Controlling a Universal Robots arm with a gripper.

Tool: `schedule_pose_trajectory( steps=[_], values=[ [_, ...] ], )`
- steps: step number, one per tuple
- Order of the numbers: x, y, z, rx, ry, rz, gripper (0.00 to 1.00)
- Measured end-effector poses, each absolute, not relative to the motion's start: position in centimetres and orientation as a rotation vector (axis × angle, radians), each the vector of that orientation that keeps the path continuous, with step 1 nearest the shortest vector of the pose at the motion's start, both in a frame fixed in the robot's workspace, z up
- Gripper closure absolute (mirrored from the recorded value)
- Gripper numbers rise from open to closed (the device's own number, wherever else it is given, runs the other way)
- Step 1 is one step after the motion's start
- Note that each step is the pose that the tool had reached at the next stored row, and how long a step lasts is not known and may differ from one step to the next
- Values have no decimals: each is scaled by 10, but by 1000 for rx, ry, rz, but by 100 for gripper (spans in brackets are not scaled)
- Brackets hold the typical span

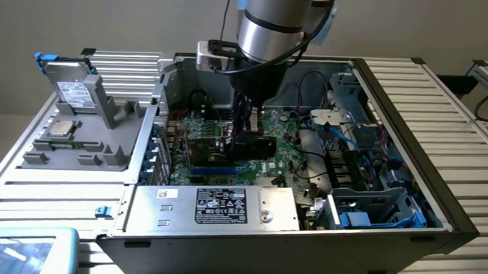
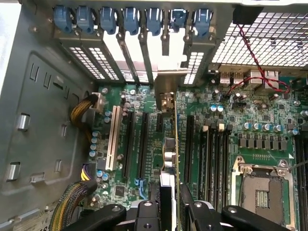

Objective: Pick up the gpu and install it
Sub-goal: 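Insert the gpu into the slot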

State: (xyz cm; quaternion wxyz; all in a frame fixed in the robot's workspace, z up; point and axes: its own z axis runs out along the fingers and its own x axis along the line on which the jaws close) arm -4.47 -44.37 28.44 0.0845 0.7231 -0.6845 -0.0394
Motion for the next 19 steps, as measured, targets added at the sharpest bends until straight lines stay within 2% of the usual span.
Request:
schedule_pose_trajectory(
  steps=[7,19],
  values=[
    [-59,-443,280,2168,-2059,-67,73],
    [-62,-443,277,2083,-2145,-77,73]
  ],
)
